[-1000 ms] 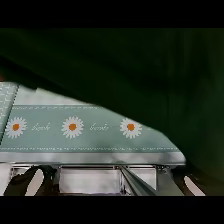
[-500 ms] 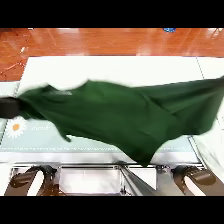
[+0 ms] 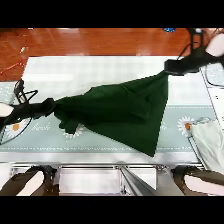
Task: Fold the shirts.
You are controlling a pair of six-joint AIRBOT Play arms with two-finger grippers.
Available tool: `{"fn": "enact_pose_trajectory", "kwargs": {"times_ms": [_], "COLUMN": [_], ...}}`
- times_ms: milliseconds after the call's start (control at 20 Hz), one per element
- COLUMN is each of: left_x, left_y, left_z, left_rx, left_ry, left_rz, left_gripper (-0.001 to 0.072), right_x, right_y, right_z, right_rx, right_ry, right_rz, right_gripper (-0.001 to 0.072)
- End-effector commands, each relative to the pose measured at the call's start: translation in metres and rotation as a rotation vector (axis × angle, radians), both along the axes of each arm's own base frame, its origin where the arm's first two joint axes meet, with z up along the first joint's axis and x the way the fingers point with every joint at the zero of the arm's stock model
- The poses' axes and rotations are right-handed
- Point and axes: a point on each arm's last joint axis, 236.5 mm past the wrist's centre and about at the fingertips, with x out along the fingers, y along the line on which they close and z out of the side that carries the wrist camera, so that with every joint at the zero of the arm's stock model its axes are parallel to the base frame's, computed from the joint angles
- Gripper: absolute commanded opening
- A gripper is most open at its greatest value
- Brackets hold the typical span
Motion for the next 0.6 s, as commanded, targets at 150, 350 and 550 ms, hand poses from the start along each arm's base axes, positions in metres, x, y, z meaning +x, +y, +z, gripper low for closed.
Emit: {"fn": "enact_pose_trajectory", "kwargs": {"times_ms": [150,350,550], "left_x": [0.057,0.075,0.048], "left_y": [-0.003,0.089,0.162], "left_z": [-0.036,0.023,0.050], "left_rx": [-0.081,0.090,0.036], "left_ry": [0.139,0.093,0.086], "left_rz": [-0.056,-0.048,0.099], "left_gripper": [0.0502,0.0508,0.0506], "right_x": [0.060,0.010,-0.041], "right_y": [0.025,-0.045,-0.131], "right_z": [-0.050,-0.027,0.002], "right_rx": [0.198,0.168,0.165], "right_ry": [0.043,0.173,0.120], "right_rz": [-0.051,-0.062,-0.259], "right_gripper": [0.0408,0.0407,0.0407]}}
